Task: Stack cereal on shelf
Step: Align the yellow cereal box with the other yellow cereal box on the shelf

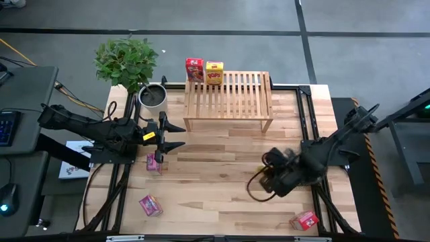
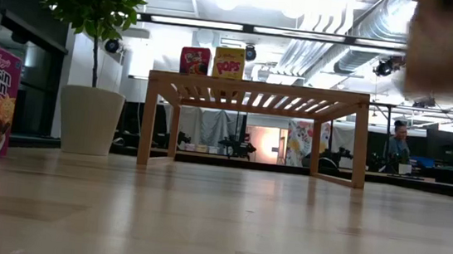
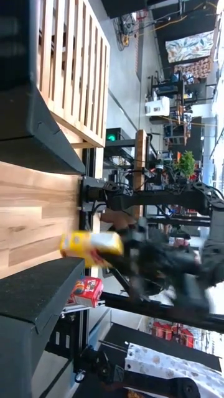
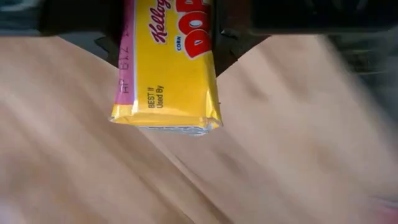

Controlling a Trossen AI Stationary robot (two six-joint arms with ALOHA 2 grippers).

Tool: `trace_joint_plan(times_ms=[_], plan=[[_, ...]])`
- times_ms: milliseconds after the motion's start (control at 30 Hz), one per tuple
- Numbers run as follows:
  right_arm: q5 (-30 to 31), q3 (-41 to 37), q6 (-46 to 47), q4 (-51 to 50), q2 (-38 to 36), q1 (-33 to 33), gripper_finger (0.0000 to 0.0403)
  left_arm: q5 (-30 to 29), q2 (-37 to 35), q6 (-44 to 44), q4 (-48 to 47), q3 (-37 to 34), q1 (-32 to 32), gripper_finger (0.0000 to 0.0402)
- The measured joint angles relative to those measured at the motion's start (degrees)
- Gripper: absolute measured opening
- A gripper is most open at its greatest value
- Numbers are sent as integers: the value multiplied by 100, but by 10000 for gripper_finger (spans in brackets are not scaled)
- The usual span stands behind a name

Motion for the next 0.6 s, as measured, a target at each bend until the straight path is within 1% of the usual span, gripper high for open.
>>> trace_joint_plan(times_ms=[67,133,267,367,467,600], plan=[[449,520,-1313,583,0,-197,116,1,0,1,28,0,0,218],[687,1009,-2567,957,2,-514,117,0,-1,-1,66,0,1,218],[698,1859,-4662,990,159,-1418,117,0,-1,-7,76,0,0,218],[381,2400,-6113,986,443,-2248,118,0,-1,-7,75,0,0,218],[-199,3038,-7398,976,905,-3100,118,0,-1,-7,75,0,0,218],[-891,4042,-8644,665,1677,-4082,118,0,-1,-5,74,0,0,218]])
